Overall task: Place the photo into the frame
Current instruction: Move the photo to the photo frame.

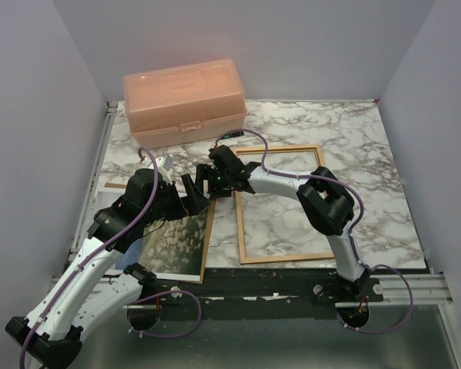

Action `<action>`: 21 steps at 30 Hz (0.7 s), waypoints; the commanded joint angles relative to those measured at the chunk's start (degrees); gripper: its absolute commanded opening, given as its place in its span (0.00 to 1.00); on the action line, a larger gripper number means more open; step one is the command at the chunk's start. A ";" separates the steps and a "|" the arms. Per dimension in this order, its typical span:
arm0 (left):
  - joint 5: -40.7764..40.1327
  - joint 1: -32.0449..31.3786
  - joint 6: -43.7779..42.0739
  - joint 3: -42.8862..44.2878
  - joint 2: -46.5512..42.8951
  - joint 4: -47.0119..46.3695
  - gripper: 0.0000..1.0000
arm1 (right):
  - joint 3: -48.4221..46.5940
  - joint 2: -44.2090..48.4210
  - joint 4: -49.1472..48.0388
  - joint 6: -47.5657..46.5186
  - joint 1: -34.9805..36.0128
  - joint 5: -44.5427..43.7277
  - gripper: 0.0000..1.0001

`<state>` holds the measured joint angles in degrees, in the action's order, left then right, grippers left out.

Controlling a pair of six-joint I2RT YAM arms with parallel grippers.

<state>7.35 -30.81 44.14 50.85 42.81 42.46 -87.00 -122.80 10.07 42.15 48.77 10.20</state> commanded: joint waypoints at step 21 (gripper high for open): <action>1.04 0.50 -0.80 0.82 -0.75 0.15 0.98 | 4.79 -4.64 -15.78 9.64 0.62 14.41 0.80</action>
<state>7.35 -30.70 44.12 50.89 42.17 42.81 -84.20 -125.12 -3.44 50.17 48.45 20.53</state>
